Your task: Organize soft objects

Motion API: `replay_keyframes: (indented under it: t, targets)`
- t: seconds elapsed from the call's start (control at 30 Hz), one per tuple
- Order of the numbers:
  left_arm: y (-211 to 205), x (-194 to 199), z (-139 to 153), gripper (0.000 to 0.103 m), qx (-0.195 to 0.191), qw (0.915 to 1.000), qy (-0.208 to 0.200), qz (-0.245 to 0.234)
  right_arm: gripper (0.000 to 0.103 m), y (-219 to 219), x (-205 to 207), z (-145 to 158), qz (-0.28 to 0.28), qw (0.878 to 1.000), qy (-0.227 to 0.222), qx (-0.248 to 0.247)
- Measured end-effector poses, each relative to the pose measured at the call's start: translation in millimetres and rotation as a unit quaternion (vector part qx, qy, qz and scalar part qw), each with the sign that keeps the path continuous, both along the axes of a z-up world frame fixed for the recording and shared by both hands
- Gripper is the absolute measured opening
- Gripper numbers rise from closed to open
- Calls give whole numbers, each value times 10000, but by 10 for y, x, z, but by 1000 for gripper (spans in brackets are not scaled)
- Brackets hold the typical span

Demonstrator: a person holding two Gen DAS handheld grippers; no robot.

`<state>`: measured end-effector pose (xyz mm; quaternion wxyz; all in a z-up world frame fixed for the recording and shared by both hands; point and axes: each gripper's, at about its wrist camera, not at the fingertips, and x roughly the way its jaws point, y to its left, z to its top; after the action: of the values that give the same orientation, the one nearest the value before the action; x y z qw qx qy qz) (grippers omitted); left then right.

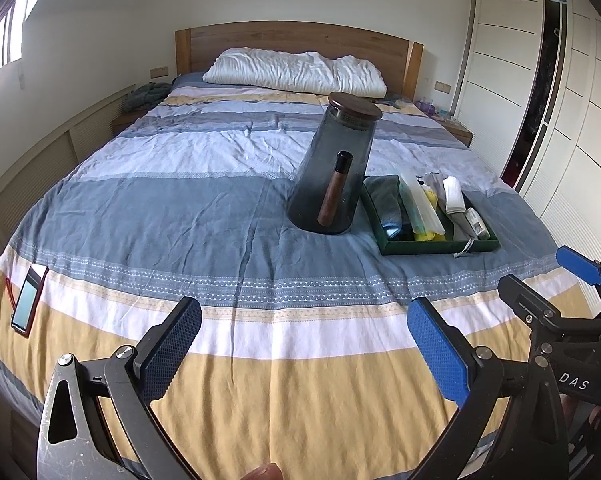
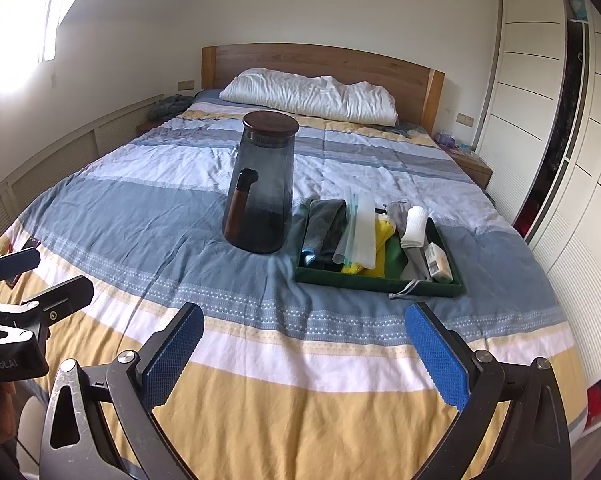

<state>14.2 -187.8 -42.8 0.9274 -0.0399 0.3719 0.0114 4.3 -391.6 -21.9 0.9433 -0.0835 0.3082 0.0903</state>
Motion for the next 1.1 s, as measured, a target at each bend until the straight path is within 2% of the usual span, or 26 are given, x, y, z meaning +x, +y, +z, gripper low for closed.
replay_keyframes:
  t: [1.1]
  targets:
    - [-38, -55, 48, 101, 82, 9996, -253, 34, 103, 18, -37, -36, 60, 10000, -22, -10]
